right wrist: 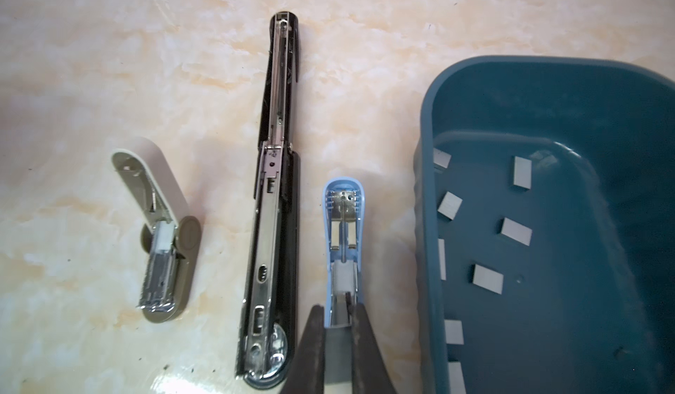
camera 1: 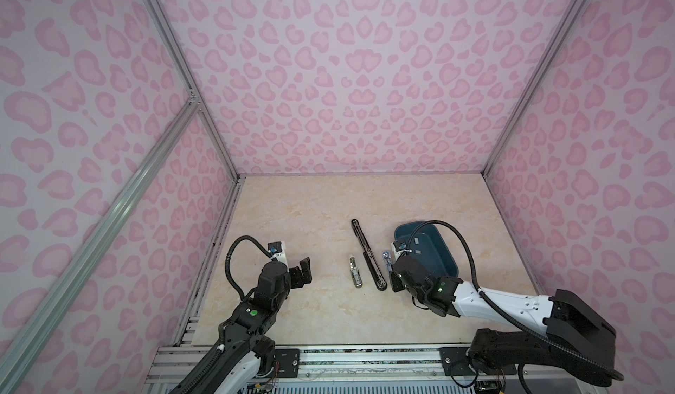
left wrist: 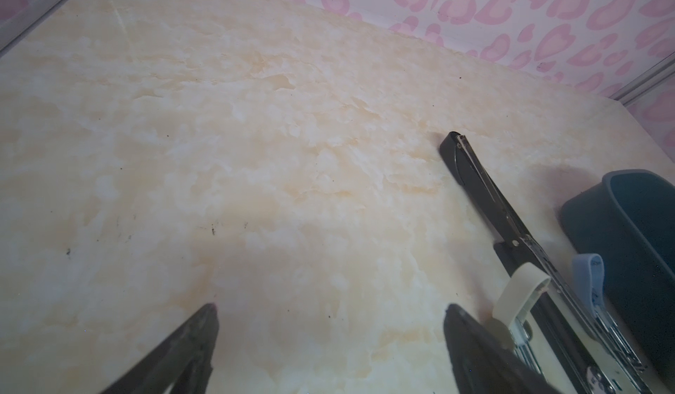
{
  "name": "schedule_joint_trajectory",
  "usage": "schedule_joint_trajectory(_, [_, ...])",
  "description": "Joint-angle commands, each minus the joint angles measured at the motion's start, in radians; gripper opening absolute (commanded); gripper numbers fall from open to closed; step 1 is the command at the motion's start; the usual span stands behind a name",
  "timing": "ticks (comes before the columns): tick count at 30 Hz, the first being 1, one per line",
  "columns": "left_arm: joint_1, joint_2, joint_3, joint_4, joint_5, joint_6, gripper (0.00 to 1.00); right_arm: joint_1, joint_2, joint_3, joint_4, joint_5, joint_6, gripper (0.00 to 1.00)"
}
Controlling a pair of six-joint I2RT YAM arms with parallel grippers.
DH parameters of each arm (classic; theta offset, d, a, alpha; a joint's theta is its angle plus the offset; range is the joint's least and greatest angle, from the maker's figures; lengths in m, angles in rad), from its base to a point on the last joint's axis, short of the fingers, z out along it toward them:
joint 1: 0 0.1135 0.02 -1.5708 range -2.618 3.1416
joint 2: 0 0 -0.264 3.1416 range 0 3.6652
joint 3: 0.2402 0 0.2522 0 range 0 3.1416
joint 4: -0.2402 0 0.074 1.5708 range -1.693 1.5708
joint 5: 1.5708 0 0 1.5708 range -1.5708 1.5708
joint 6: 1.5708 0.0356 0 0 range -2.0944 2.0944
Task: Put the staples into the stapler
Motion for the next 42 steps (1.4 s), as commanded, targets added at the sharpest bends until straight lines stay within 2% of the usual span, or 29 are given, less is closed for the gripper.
schedule_joint_trajectory(1, [-0.001,-0.011,-0.008,0.035,0.003,-0.003,0.97,0.005,0.032,0.009,0.036,0.016,0.015,0.06])
schedule_joint_trajectory(9, [0.000,-0.012,-0.008,0.035,0.004,-0.003,0.97,0.011,0.023,-0.041,0.116,-0.003,0.010,0.09])
schedule_joint_trajectory(11, [0.001,-0.015,-0.009,0.033,0.004,-0.003,0.97,0.012,0.028,-0.033,0.103,0.014,0.006,0.06])
schedule_joint_trajectory(24, [0.001,-0.013,-0.010,0.039,0.009,0.001,0.97,0.025,0.046,-0.093,0.221,-0.004,-0.045,0.07])
schedule_joint_trajectory(32, [-0.006,-0.042,-0.038,0.103,0.155,0.055,0.97,0.024,0.066,-0.079,0.182,0.068,-0.037,0.07])
schedule_joint_trajectory(42, [-0.012,-0.088,-0.057,0.107,0.153,0.059,0.97,0.017,0.087,-0.081,0.197,0.059,-0.037,0.09])
